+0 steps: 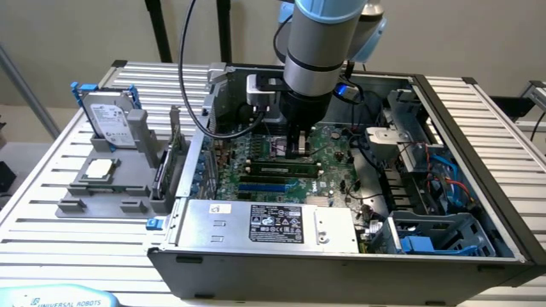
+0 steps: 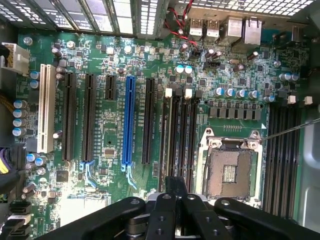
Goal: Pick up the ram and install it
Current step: 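Press down the ram until it locks into place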
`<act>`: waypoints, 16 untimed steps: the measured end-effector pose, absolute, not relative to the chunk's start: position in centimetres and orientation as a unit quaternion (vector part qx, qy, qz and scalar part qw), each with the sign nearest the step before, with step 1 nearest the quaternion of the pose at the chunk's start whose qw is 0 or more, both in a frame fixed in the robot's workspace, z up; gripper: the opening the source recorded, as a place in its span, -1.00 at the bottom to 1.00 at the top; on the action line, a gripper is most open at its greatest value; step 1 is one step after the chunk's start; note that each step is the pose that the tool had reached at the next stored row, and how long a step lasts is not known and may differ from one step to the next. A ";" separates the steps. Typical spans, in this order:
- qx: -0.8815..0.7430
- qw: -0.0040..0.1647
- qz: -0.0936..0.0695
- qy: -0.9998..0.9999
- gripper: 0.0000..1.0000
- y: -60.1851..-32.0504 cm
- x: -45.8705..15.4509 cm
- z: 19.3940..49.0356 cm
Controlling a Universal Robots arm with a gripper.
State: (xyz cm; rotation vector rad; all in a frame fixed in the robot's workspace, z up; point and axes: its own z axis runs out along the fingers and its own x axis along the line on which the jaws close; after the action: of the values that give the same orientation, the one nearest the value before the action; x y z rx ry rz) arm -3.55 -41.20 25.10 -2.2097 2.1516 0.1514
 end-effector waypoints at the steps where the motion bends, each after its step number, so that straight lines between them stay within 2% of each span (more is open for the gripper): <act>1: -0.715 0.027 0.049 0.697 -0.79 -41.2 -3.5 25.1; 16: -0.713 0.027 0.049 0.699 -0.79 -41.2 -4.1 24.1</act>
State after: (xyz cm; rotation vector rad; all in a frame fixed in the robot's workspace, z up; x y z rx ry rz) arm -4.06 -41.21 24.14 -2.2031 2.1586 0.1506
